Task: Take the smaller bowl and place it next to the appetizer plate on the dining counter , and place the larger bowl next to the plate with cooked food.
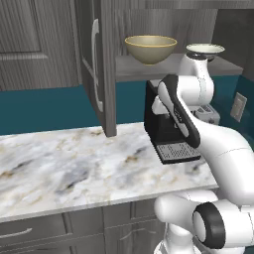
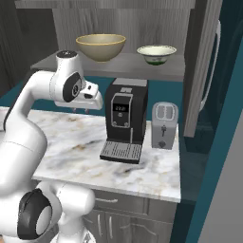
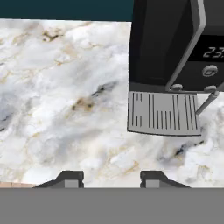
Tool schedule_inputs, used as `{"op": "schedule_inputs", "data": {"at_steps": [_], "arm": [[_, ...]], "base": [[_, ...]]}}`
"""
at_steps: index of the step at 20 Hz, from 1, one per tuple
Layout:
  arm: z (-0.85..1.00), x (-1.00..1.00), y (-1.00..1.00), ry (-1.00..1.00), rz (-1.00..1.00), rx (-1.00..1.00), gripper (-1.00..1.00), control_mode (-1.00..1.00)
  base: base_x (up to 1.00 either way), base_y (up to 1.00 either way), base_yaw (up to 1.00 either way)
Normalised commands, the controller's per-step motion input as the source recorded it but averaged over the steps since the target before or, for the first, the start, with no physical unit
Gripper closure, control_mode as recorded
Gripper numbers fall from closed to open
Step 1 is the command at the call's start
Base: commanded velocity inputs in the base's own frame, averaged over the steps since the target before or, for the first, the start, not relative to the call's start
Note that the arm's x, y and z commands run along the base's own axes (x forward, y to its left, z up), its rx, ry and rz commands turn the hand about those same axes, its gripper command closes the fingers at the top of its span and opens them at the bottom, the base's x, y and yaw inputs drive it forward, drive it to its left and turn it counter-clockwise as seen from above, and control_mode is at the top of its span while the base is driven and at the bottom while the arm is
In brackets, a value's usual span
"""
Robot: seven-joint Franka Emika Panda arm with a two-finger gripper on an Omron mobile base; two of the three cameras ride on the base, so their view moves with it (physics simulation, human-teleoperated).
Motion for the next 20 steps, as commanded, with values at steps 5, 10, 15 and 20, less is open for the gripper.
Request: {"op": "schedule_inputs", "data": {"at_steps": [5,10,15,20], "arm": [[0.00,-0.19,-0.07,-0.07,0.00,0.00,-1.00,-1.00],[0.63,-0.27,-0.26,-0.45,-0.05,0.12,-1.00,-1.00],[0.80,-0.02,0.00,-0.53,-0.10,0.08,-1.00,-1.00],[0.63,0.02,0.00,-0.32,-0.11,0.09,-1.00,-1.00]], "base": [[0.00,0.00,0.00],[0.00,0.00,0.00],[0.00,0.00,0.00],[0.00,0.00,0.00]]}}
